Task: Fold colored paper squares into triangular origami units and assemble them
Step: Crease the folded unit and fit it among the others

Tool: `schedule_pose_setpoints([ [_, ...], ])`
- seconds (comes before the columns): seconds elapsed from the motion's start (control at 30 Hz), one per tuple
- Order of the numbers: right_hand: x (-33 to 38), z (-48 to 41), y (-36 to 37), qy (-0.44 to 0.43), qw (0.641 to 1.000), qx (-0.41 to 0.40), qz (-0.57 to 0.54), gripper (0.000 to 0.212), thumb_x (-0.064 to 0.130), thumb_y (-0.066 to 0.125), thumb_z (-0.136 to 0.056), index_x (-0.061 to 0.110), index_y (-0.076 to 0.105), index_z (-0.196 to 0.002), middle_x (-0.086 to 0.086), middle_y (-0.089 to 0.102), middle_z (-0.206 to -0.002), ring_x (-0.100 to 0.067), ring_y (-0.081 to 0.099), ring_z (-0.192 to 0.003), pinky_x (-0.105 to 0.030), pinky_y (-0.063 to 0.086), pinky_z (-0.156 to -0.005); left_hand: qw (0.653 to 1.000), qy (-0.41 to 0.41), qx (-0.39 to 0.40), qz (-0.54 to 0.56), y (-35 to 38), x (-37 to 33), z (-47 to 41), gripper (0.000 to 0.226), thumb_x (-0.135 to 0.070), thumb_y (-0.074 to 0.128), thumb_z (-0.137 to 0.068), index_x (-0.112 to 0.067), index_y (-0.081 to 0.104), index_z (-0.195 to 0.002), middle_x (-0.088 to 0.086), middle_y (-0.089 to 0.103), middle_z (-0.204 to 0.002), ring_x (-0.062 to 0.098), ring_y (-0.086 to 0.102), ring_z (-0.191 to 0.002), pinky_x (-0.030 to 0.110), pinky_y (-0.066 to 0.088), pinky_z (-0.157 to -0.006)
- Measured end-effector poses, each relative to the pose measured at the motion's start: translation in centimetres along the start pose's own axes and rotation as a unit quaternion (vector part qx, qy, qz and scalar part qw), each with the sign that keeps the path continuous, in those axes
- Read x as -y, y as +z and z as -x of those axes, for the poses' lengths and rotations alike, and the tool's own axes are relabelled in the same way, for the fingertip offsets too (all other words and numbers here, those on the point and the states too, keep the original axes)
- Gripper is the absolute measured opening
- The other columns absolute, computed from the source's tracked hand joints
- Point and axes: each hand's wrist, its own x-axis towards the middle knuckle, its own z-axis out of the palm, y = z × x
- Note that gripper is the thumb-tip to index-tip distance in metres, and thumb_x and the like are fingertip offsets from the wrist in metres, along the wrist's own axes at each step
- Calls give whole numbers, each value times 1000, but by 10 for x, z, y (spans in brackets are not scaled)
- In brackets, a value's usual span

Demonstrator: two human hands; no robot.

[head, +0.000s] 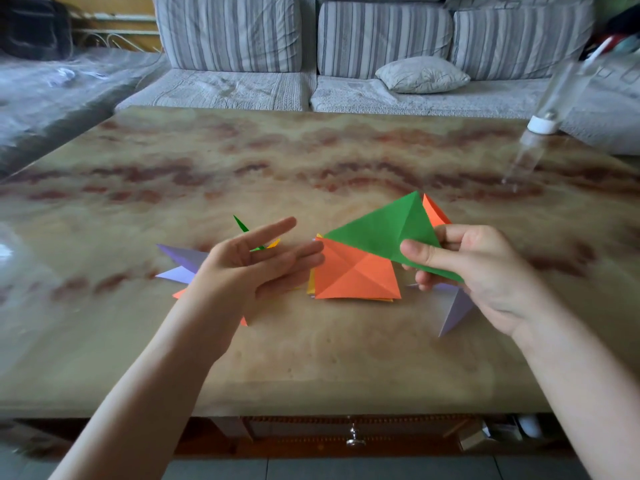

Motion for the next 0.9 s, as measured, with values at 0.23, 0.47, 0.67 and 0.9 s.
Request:
schedule_pose_setpoints([
  [0.23,-9,4,27,-2,996,-38,-86,24,17,72,-64,1,69,-83,-7,68,-62,-14,61,-50,-22,51,-48,998,17,-2,-52,37,25,5,43,-20,62,-75,-4,63,-114,10,73,-102,19,70,-95,27,57,-81],
  [0.47,-18,13,48,-22,997,-26,-67,8,11,70,-79,8,73,-86,-8,74,-74,-14,67,-60,-22,53,-54,994,65,-81,-37,43,32,3,10,-5,60,-86,-2,68,-82,5,70,-71,12,68,-68,26,59,-71],
  [0.67,-9,2,26,-176,983,-33,33,23,0,54,-83,15,62,-98,0,67,-98,-7,64,-76,-18,49,-67,990,84,-82,-76,37,26,0,11,4,59,-86,-2,68,-85,0,73,-68,8,69,-61,18,54,-55],
  [0.9,-8,3,2,-259,925,109,257,21,23,62,-70,34,69,-87,21,44,-137,-3,40,-130,-17,33,-102,993,74,-40,-89,36,24,1,13,3,61,-84,-4,69,-91,1,75,-74,9,70,-65,16,54,-58],
])
